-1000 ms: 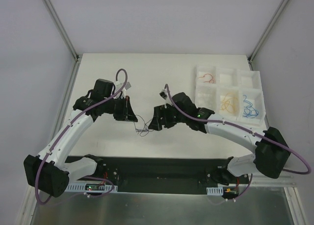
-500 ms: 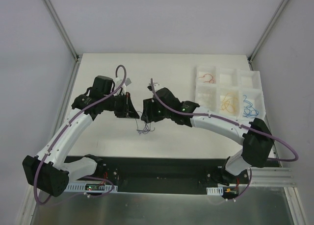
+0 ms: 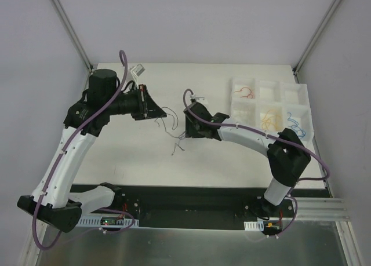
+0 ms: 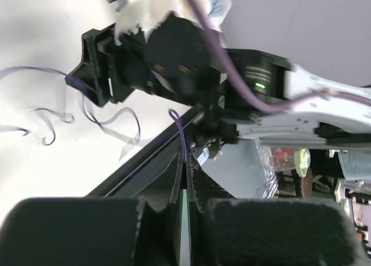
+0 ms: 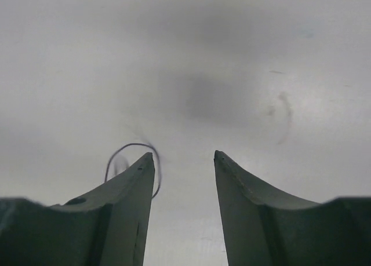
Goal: Untangle the cables
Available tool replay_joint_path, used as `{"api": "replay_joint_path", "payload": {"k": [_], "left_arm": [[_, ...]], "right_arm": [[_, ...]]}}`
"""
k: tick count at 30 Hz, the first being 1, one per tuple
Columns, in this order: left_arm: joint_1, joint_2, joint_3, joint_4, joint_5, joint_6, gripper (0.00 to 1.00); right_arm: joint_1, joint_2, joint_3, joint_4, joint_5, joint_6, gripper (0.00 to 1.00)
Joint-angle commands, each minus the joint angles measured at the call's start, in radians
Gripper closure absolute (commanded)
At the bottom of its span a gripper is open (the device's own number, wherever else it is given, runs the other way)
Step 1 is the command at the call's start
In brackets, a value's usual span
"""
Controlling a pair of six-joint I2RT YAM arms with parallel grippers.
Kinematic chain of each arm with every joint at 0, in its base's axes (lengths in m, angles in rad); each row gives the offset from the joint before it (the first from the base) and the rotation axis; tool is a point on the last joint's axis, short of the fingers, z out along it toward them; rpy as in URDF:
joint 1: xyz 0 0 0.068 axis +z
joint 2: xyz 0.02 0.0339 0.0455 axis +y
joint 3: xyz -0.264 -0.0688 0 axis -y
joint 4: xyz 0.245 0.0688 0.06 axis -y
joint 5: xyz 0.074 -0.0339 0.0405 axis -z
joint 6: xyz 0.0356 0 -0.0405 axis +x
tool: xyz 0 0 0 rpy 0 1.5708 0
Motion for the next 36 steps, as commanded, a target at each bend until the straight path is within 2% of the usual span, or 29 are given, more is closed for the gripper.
{"api": "replay_joint_path", "payload": {"k": [1,3,7,9,12,14,19,25,27,28,30,32,36], "left_arm": [[-0.002,-0.052,0.183,-0.006,0.012,-0.053,1.00],[-0.001,-0.055,0.263,-0.016,-0.021,-0.044,1.00],[-0.002,-0.055,0.429,-0.020,-0.113,-0.006,1.00],[-0.002,-0.054,0.487,-0.020,-0.155,0.012,1.00],[-0.002,-0.034,0.492,-0.029,-0.170,0.016,1.00],[-0.002,-0.017,0.440,-0.032,-0.140,-0.013,1.00],[-0.010,0.041,0.221,-0.032,-0.022,-0.054,1.00],[-0.021,0.075,-0.107,-0.032,-0.011,0.048,1.00],[-0.019,0.080,-0.204,-0.044,-0.047,0.095,1.00],[-0.019,0.077,-0.248,-0.047,-0.075,0.124,0.97],[-0.019,0.063,-0.330,-0.050,-0.150,0.152,0.76],[-0.017,0.055,-0.390,-0.061,-0.219,0.172,0.60],[-0.016,0.040,-0.453,-0.064,-0.270,0.177,0.33]], "right_arm": [[-0.111,-0.078,-0.083,-0.035,0.054,0.002,0.56],[-0.155,-0.125,-0.144,-0.030,0.043,-0.019,0.63],[-0.220,-0.228,-0.264,-0.025,0.028,-0.098,0.69],[-0.232,-0.297,-0.316,-0.032,0.009,-0.137,0.69],[-0.235,-0.403,-0.335,-0.030,-0.112,-0.226,0.64],[-0.237,-0.458,-0.332,-0.027,-0.170,-0.245,0.60],[-0.237,-0.541,-0.306,-0.032,-0.187,-0.224,0.49],[-0.235,-0.543,-0.303,-0.032,-0.204,-0.173,0.47],[-0.235,-0.534,-0.315,-0.018,-0.236,-0.155,0.46],[-0.233,-0.525,-0.326,-0.003,-0.274,-0.144,0.46],[-0.224,-0.494,-0.330,0.024,-0.319,-0.136,0.46],[-0.200,-0.451,-0.309,0.027,-0.345,-0.142,0.45],[-0.143,-0.324,-0.214,-0.001,-0.394,-0.145,0.39]]}}
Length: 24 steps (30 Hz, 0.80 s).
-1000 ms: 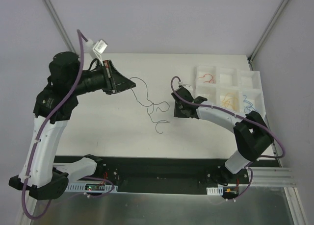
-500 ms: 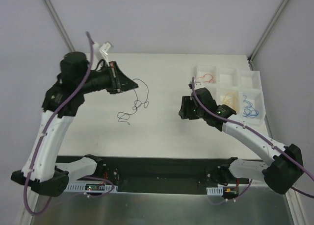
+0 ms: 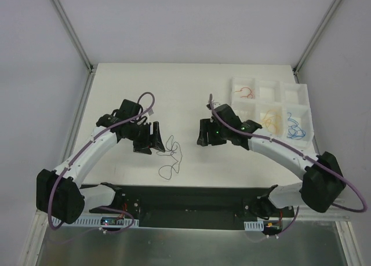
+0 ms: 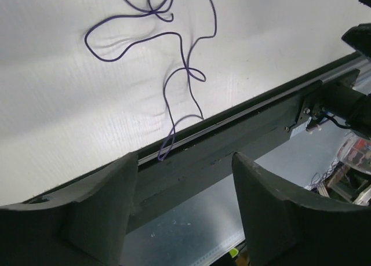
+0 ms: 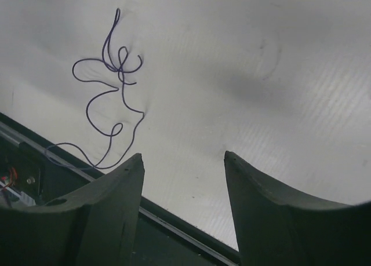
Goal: Untangle the cables
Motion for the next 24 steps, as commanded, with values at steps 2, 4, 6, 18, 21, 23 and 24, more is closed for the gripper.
{"api": "replay_joint_path", "payload": {"k": [2,4,6,18,21,23,24], "left_arm": [[-0.008,-0.059,-0.035,-0.003,-0.108,0.050,0.27],[-0.007,-0.076,-0.030,-0.004,-0.132,0.050,0.25],[-0.005,-0.097,-0.029,-0.009,-0.151,0.048,0.25],[0.001,-0.323,-0.030,-0.043,-0.284,0.048,0.25],[0.001,-0.331,-0.044,-0.043,-0.278,0.042,0.25],[0.001,-0.326,-0.047,-0.041,-0.278,0.044,0.25],[0.001,-0.323,-0.049,-0.041,-0.277,0.044,0.25]], "right_arm": [[0.078,0.178,0.167,0.002,-0.121,0.019,0.34],[0.094,0.281,0.237,-0.017,-0.168,0.042,0.30],[0.114,0.379,0.320,-0.047,-0.228,0.071,0.26],[0.191,0.649,0.547,-0.204,-0.159,-0.024,0.17],[0.193,0.672,0.551,-0.221,-0.149,-0.039,0.17],[0.196,0.688,0.561,-0.224,-0.138,-0.038,0.17],[0.197,0.697,0.569,-0.225,-0.135,-0.035,0.17]]}}
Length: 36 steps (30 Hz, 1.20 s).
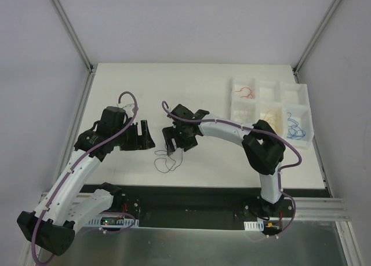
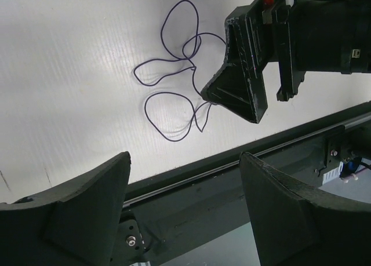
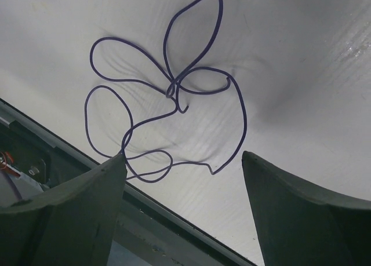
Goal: Untangle the cables
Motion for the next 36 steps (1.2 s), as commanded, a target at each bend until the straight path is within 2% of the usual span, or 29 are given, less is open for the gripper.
{"api": "replay_joint_path", "payload": {"k": [1,10,14,20,23,25,31,32,36], "left_arm": [[0.000,0.004,-0.009,-0.020,-0.018,0.006,0.25],[0.000,0.018,-0.003,-0.020,-0.008,0.011,0.25],[0.000,0.021,-0.012,-0.020,-0.005,0.008,0.25],[0.000,0.013,-0.026,-0.021,-0.015,0.005,0.26],[0.000,0.008,-0.031,-0.020,-0.021,0.005,0.26],[0.000,0.010,-0.032,-0.021,-0.018,0.006,0.26],[0.000,0.024,-0.029,-0.020,-0.019,0.020,0.26],[0.000,0.030,-0.029,-0.020,-0.019,0.022,0.26],[0.000,0.045,-0.024,-0.015,-0.019,0.031,0.26]], "right_arm": [[0.006,0.034,0.065,-0.041,0.037,-0.018,0.17],[0.049,0.119,0.162,-0.058,0.110,0.033,0.24],[0.071,0.163,0.215,-0.090,0.194,0.040,0.36],[0.094,0.214,0.254,-0.150,0.406,0.000,0.45],[0.092,0.209,0.238,-0.148,0.454,-0.033,0.58],[0.089,0.202,0.237,-0.139,0.434,-0.072,0.67],[0.037,0.041,0.082,-0.024,0.391,-0.124,0.97],[0.017,0.010,0.062,-0.017,0.385,-0.118,1.00],[-0.067,-0.161,-0.008,0.000,0.382,-0.106,1.00]]}}
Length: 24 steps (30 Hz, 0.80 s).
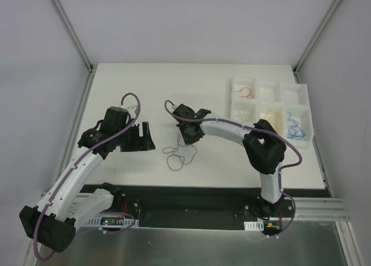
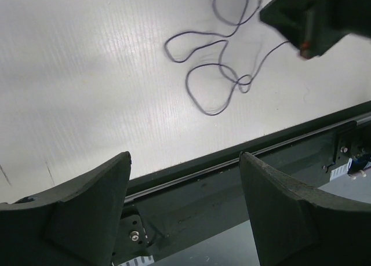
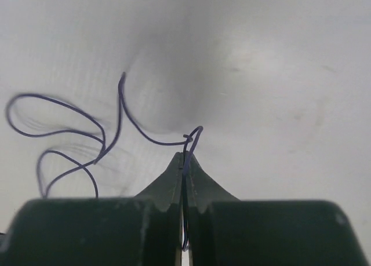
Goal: Untangle the cables
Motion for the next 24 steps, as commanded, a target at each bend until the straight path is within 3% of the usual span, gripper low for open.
{"api": "replay_joint_path", "payload": {"k": [1,7,13,18,24], "left_arm": [[0.000,0.020,-0.005,-0.007,-0.019,0.023,0.26],[0.000,0.033,-0.007,-0.004,-0.021,0.012,0.26],[0.000,0.076,0.001,0.011,-0.010,0.003,0.26],[0.000,0.104,0.001,0.026,-0.004,-0.012,0.24],[-0.001,0.136,0.007,0.028,-0.035,-0.031,0.09]], "right_arm": [[-0.103,-0.256,-0.051,0.048,0.022,-0.011,1.00],[-0.236,-0.467,-0.036,0.050,0.075,-0.029,1.00],[-0.425,-0.564,0.093,0.048,0.098,0.001,1.00],[-0.548,-0.552,0.262,0.062,0.157,0.001,1.00],[-0.661,-0.454,0.458,0.068,0.167,-0.011,1.00]]}}
